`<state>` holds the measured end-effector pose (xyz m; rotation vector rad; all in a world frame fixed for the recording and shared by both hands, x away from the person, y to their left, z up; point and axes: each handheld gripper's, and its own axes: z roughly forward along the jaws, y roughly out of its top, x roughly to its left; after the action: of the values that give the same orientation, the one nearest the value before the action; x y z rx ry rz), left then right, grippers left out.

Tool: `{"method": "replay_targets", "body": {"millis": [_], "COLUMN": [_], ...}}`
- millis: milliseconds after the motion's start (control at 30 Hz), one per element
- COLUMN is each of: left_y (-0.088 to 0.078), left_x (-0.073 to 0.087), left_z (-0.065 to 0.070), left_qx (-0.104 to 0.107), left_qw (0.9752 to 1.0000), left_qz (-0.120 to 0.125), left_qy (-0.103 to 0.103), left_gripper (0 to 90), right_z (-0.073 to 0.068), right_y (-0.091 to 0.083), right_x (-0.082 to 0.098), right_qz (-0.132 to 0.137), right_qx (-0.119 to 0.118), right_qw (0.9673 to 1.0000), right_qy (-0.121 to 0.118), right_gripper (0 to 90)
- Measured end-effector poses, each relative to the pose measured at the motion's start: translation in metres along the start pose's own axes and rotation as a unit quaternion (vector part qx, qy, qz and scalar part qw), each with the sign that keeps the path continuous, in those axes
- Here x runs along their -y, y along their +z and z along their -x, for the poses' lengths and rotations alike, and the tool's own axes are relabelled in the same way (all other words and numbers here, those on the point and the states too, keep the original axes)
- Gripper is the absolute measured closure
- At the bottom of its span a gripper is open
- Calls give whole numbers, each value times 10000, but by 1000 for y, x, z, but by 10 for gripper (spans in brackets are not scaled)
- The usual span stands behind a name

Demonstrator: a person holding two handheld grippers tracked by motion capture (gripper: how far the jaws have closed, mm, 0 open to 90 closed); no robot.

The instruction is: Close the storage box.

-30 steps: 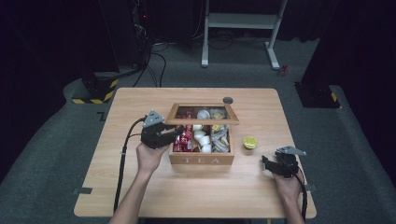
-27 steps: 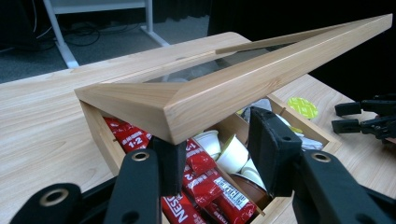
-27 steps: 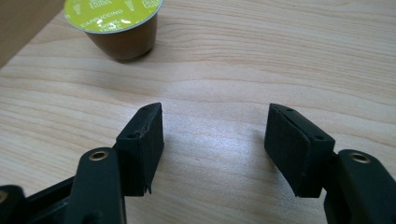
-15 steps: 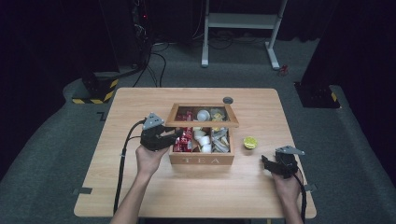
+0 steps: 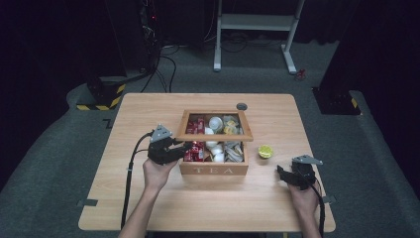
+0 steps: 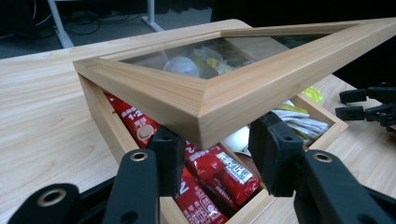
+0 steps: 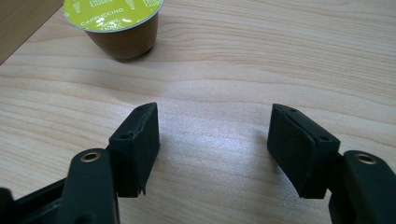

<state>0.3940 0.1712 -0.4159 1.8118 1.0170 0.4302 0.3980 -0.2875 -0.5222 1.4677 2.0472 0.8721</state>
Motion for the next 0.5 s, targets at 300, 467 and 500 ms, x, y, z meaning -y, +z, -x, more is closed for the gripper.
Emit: {"method": "replay_targets", "body": {"millis": [300,467,500], "left_y": [1,2,2], "left_x": [8,13,14], "left_z": [2,2,2], "left_qx": [0,-17,-20], "left_qw": [10000,10000,10000], "left_qz": [6,-5,-8], "left_qy": [-45,-37,-53], "left_gripper": [567,567,567], "right_z": [-1,-1,-1], "right_y": [0,0,0], "right_x": [0,0,0], "right_qz": [-1,-2,-3], "right_qx": [-9,-11,-8], "right_qw": [10000,10000,10000], "right_qy": [-16,-17,-15], "right_gripper": [340,339,339]}}
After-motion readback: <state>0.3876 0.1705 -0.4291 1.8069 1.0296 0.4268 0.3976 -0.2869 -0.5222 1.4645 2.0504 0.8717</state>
